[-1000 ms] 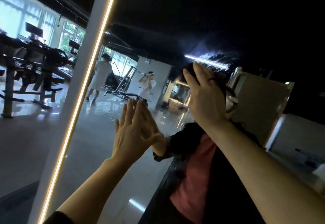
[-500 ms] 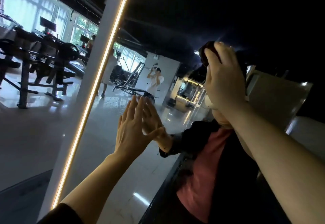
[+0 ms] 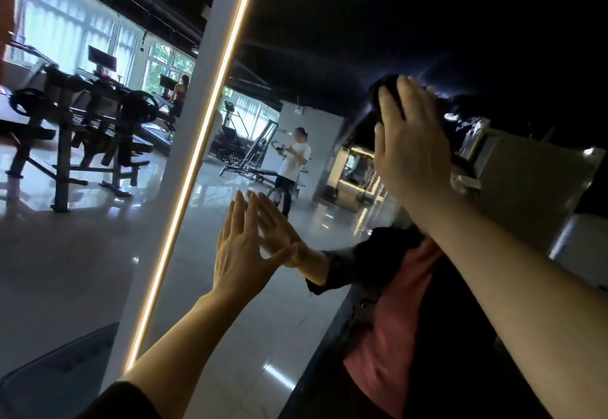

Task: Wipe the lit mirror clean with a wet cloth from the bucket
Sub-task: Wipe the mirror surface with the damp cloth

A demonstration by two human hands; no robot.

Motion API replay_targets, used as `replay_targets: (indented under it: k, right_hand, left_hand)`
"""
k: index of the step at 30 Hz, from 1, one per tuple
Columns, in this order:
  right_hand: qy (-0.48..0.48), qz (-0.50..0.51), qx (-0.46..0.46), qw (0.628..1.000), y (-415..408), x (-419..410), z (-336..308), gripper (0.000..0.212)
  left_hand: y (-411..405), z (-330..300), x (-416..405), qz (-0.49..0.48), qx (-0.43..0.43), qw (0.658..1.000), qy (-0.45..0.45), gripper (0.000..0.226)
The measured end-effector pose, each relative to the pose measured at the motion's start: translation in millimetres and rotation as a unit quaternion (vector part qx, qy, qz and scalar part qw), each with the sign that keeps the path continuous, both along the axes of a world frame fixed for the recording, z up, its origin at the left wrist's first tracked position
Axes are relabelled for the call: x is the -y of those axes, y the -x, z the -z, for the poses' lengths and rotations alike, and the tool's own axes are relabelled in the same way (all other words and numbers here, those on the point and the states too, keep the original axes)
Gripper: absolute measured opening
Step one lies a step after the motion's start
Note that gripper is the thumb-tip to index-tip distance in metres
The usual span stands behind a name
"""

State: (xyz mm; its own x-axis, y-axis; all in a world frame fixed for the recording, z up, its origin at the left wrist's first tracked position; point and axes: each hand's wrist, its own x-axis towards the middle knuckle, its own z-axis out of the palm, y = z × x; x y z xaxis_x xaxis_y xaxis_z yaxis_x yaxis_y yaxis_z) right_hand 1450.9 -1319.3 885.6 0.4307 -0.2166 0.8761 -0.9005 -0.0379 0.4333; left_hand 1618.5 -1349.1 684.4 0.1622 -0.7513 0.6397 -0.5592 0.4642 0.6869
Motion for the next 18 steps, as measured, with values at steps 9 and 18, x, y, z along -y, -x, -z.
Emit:
replay_targets:
  k: [9,18]
  right_hand:
    - [-0.188,0.036,-0.279,0.941,-20.8,11.4,80.5,0.061]
    - [-0.115,0.022,-0.225,0.967,-36.5,26.9,80.7,0.054]
  left_hand:
    - [-3.5,-1.6,3.1,0.001,0.008,1.0,-0.002,0.113]
    - [-19.8,1.9,13.8,-0.001,-0.007,1.0,-0.022,0.123]
